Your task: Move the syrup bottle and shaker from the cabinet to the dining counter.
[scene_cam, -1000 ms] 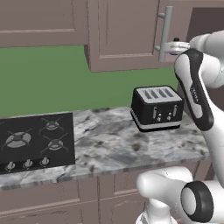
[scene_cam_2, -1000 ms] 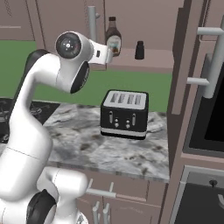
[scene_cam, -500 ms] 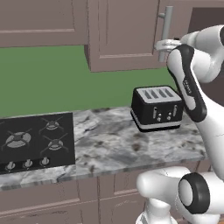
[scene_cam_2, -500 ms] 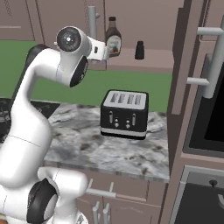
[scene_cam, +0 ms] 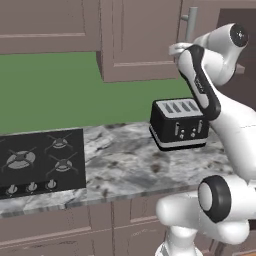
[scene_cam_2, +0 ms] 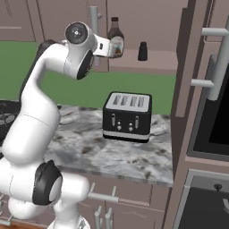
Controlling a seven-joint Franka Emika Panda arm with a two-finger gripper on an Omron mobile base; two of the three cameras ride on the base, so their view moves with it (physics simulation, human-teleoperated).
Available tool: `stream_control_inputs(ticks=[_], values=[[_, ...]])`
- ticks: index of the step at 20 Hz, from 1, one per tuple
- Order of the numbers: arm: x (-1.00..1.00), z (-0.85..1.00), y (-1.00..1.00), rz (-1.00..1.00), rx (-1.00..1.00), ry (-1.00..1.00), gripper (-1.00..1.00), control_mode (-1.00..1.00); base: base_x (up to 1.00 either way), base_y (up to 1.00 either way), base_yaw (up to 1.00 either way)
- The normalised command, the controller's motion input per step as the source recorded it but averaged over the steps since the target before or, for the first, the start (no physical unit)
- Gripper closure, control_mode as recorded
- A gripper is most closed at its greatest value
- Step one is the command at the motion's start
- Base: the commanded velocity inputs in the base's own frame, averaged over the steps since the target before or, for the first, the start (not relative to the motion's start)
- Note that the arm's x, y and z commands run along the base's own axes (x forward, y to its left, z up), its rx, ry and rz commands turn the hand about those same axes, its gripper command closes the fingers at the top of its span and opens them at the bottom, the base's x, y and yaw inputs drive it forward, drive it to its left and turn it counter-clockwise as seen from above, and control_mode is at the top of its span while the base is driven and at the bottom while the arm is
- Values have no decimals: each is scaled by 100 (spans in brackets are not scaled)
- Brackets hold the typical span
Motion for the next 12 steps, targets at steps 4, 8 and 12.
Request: stream_control_inputs(ticks=[4,8,12], values=[[45,-4,0,0,0,4,-100,-100,0,0,0],[42,-12,0,0,0,4,-100,-100,0,0,0],[36,-19,0,0,0,4,100,-100,0,0,0]])
